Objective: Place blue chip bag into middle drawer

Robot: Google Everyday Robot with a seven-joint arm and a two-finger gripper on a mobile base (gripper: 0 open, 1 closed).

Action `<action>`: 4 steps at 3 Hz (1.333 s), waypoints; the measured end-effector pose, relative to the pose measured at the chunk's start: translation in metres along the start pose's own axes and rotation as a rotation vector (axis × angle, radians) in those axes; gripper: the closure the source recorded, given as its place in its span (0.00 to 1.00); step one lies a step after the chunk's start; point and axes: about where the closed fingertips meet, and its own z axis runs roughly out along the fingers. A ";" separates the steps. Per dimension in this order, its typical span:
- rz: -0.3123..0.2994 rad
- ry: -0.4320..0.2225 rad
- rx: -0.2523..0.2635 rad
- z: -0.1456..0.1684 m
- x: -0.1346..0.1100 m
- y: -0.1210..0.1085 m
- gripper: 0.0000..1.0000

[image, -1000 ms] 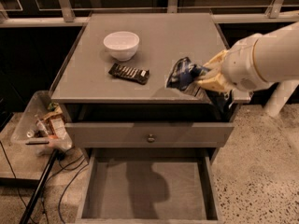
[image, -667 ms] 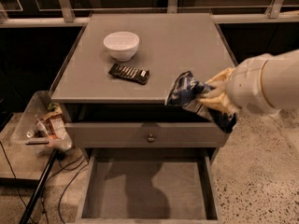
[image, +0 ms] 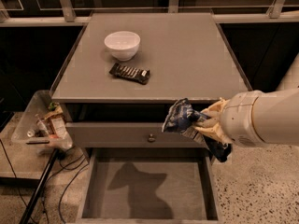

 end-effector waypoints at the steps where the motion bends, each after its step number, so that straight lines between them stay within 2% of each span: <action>1: 0.005 -0.003 -0.050 0.027 0.006 0.010 1.00; 2: 0.008 -0.049 -0.116 0.073 0.027 0.027 1.00; 3: -0.006 -0.137 -0.158 0.108 0.054 0.041 1.00; 4: -0.054 -0.246 -0.200 0.144 0.115 0.068 1.00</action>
Offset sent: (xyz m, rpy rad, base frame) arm 0.0273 0.0363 -0.1555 0.0826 0.0474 0.2602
